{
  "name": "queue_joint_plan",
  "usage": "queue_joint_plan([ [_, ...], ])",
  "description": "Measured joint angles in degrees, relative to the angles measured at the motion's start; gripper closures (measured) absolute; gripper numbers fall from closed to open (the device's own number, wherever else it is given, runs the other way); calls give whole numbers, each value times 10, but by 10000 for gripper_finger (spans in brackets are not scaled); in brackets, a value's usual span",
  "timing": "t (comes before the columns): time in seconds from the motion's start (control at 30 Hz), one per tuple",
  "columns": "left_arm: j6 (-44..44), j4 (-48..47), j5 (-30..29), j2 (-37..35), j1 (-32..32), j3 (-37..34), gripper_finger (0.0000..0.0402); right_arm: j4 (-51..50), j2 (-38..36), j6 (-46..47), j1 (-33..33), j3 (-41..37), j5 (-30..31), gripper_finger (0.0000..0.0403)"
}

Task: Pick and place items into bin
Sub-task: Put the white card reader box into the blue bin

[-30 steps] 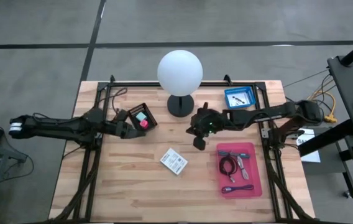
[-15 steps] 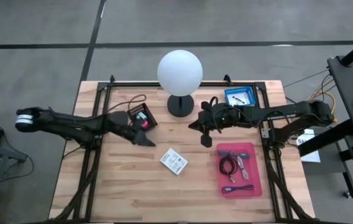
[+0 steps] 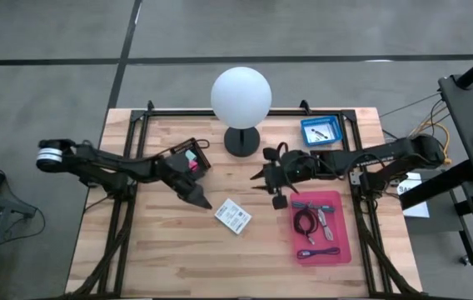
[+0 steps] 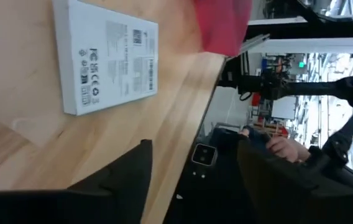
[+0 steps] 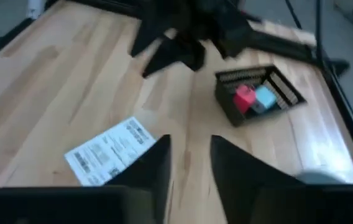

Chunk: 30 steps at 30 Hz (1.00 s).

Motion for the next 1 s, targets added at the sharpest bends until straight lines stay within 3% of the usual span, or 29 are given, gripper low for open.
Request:
queue_joint_plan([
  [0.23, 1, 0, -5, 35, 0, 1, 164, 17, 0, -11, 23, 0, 19, 193],
  [0.43, 22, 13, -37, 59, 0, 0, 164, 15, 23, -26, 50, 0, 20, 143],
  [0.7, 37, 22, -80, 57, 0, -2, 164, 13, 69, -20, 85, 0, 51, 122],
  [1.0, 35, 26, -146, 58, 0, 0, 164, 21, 144, -19, 111, 15, 43, 138],
])
